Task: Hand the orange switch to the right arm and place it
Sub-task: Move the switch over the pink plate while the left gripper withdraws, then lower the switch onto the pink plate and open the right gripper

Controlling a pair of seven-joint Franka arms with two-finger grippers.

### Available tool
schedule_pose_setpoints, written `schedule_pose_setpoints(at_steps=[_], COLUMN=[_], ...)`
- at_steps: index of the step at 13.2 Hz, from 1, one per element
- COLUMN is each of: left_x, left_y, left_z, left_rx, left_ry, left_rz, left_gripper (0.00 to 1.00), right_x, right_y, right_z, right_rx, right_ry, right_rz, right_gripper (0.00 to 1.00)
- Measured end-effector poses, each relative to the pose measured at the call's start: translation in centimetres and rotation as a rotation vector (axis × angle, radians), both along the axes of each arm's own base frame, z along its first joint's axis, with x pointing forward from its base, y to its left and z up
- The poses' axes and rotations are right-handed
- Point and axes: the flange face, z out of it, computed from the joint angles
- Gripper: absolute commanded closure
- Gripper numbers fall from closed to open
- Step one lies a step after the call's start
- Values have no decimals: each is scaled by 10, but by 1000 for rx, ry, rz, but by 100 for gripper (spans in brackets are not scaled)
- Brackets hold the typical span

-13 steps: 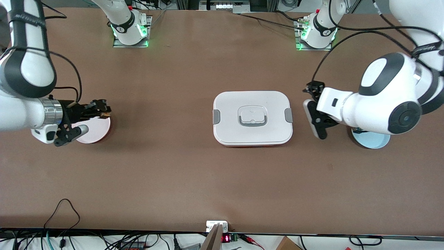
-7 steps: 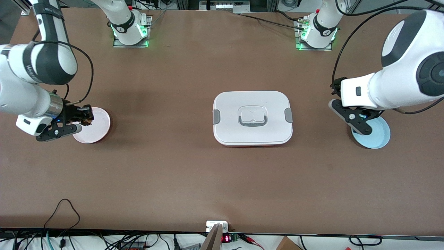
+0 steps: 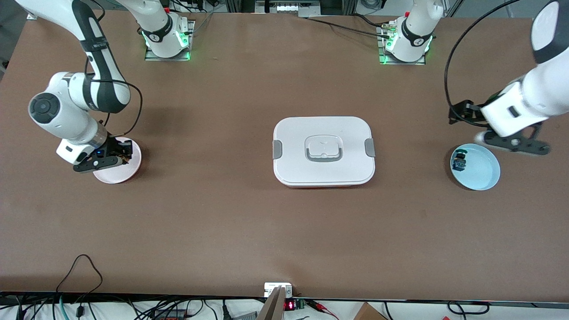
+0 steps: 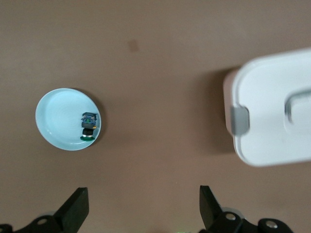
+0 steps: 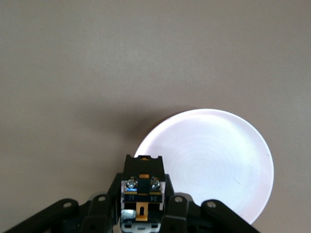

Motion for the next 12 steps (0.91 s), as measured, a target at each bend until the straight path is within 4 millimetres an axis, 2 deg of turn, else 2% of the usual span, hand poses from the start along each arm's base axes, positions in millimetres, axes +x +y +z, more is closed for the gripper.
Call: schedule_pose_setpoints(at_steps=[3,5,11,12], left_x=[-15,-25,-26,-26], left_y=[17,17,12,13], left_z=[-4,-3,-2,-2], left_rx=[0,0,-2,-2], left_ry=[-117,-128,-135,-131], left_rz=[93,105,76,75], left_gripper=[0,0,0,0], right_x=[0,-2,-10,-10], right_y=[-6,-9,-28,-30], right_z=[-28,-40,-61,-65], right_rx=[-12,-17,-31,-32], right_ry=[-3,11,35,36], right_rz=[0,-5,38,39], right_gripper=[100,100,100,95])
